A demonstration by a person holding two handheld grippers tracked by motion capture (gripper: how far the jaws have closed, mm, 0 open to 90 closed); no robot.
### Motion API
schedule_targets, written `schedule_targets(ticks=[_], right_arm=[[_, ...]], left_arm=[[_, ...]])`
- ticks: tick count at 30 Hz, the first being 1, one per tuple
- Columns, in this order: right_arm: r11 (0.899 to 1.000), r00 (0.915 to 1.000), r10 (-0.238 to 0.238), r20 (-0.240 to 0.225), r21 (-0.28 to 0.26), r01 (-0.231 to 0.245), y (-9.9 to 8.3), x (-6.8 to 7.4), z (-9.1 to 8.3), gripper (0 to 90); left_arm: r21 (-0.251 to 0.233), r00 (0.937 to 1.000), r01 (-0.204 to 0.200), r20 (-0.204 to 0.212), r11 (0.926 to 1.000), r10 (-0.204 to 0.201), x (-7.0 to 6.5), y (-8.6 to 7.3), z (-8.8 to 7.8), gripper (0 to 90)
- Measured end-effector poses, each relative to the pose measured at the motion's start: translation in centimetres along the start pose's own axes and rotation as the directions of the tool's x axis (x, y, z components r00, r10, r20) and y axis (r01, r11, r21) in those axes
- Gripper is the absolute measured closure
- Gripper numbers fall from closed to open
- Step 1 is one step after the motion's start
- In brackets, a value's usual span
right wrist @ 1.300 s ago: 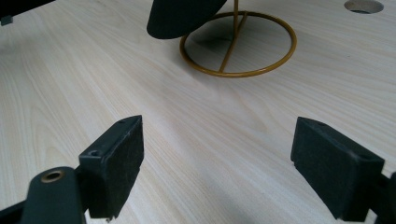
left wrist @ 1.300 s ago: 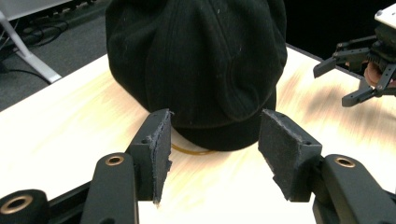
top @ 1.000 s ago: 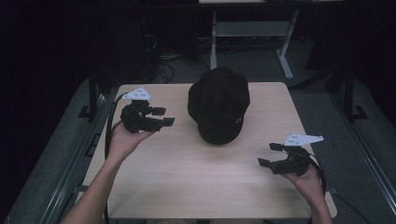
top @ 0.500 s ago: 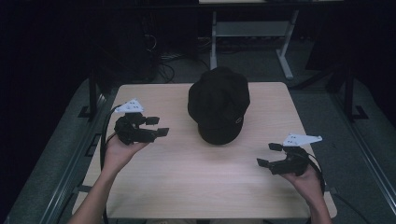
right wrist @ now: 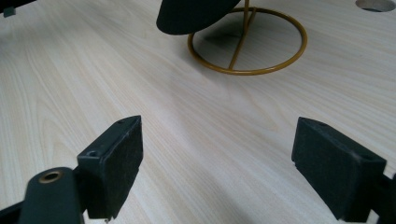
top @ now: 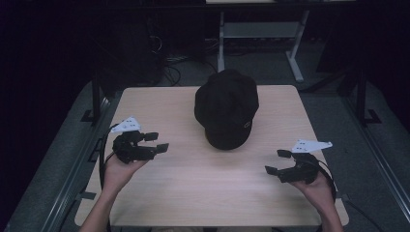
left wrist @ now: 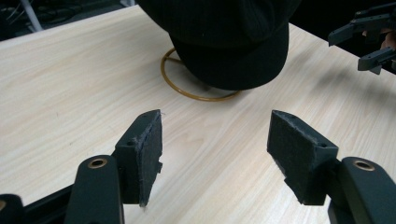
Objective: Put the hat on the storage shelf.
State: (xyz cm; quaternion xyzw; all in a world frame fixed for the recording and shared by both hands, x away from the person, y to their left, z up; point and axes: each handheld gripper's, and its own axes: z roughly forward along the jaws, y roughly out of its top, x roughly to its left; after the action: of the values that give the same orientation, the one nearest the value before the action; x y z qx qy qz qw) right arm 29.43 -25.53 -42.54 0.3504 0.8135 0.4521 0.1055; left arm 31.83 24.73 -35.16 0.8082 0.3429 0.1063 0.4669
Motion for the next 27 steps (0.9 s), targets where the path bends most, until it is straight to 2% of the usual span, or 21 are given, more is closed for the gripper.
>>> schedule_targets(ticks=[4,8,14,18,21,23,27], right_arm=[[1.0,1.0,-0.004,0.0,0.008,0.004,0.0,0.1,0.0,16.1],[1.0,1.0,-0.003,-0.001,0.01,0.003,0.0,0.2,0.0,16.0],[1.0,1.0,-0.005,-0.004,0.018,0.005,-0.2,0.5,0.0,16.1],[1.0,1.0,-0.009,-0.003,0.018,0.009,-0.4,0.7,-0.1,16.1],[1.0,0.9998,-0.02,-0.004,0.018,0.02,-0.7,1.0,-0.1,16.2],[1.0,0.9997,-0.025,-0.004,0.016,0.025,-0.8,1.2,-0.1,16.3],[1.0,0.9997,-0.026,-0.002,0.015,0.026,-1.1,1.5,-0.1,16.3]], left_arm=[[0.006,1.0,-0.007,-0.007,1.0,0.007,-0.1,-0.7,-0.2,34.7],[-0.009,0.9999,0.003,-0.01,1.0,-0.003,-0.1,-1.5,-0.4,33.6],[0.011,0.9988,-0.023,-0.044,0.9997,0.024,-0.7,-2.8,-0.6,33.0],[0.011,0.9983,-0.024,-0.053,0.9997,0.024,-1.1,-3.8,-0.7,32.4],[0.006,0.9985,-0.007,-0.054,1.0,0.007,-1.2,-4.5,-0.8,32.4],[0.005,0.9979,-0.01,-0.064,0.9999,0.01,-1.3,-4.9,-0.8,32.4],[-0.026,0.9979,0.005,-0.065,0.9996,-0.006,-1.5,-6.1,-1.2,32.4]])
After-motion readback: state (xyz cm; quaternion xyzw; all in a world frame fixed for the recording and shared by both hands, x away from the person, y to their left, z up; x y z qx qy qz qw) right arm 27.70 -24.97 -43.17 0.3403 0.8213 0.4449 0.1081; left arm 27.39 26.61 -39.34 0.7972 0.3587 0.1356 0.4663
